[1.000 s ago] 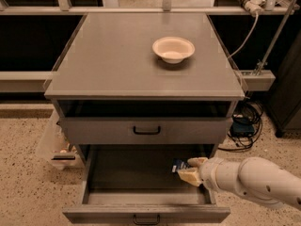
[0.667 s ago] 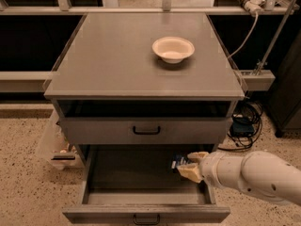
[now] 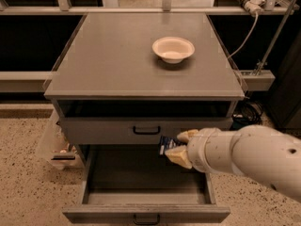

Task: Pick rxbar blueberry from middle drawer and place on counter

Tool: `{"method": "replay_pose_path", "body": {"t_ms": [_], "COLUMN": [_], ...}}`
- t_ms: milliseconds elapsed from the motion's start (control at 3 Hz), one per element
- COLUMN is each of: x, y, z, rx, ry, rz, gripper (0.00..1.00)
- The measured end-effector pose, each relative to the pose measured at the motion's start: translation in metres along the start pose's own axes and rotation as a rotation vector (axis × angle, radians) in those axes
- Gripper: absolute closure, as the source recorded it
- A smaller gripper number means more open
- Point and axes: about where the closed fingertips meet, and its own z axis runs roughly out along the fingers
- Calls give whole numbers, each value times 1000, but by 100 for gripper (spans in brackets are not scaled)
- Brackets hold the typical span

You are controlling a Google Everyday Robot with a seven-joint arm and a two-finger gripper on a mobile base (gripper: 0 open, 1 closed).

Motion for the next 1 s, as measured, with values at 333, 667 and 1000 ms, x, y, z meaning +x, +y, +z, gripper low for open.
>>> {"method": "replay_pose_path", "body": {"t_ms": [333, 667, 1000], "x": [-23, -22, -23], "y": [0, 0, -24], "z": [-26, -21, -12], "rx": [59, 44, 7], "ry": [-5, -16, -23], "rz": [-51, -42, -94], "gripper": [100, 100, 100]}}
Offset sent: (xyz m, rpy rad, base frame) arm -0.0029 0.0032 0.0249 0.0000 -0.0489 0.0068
